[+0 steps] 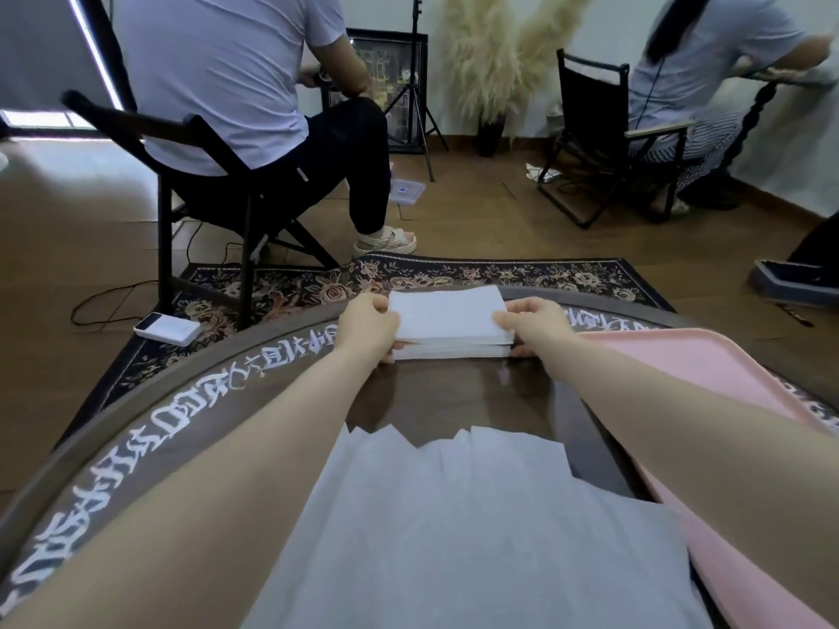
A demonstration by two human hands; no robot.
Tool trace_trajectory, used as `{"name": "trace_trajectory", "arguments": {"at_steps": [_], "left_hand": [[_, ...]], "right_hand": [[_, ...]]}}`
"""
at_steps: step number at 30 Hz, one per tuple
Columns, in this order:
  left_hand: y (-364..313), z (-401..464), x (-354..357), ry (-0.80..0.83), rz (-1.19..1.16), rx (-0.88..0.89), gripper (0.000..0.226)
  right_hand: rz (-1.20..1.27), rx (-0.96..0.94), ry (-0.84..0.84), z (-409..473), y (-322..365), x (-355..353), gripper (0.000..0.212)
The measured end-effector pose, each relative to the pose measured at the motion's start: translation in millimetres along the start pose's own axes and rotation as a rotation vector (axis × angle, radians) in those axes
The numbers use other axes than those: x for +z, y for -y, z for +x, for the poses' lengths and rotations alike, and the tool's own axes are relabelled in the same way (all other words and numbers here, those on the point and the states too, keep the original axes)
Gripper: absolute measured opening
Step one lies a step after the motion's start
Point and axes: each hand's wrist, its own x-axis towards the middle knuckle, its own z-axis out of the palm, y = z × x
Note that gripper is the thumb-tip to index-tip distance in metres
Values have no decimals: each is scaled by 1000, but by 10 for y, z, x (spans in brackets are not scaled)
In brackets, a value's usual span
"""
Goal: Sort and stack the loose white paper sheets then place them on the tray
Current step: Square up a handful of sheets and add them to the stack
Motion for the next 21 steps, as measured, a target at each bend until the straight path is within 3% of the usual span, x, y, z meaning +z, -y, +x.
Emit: {"name": "trace_trajectory", "arguments": {"at_steps": [5, 14, 17, 21], "left_hand": [[27, -11, -10, -8, -96, -8, 38], [40, -65, -37, -13, -116, -17, 35], [59, -119, -143, -9, 117, 128, 36], [109, -205, -249, 100, 606, 268, 66]], "right_hand": [[-1, -24, -21, 42, -13, 15, 15], [-122, -79, -57, 39, -9, -12, 16], [-338, -249, -59, -29, -40, -115, 25], [-696, -382, 83, -173, -87, -261, 48]]}}
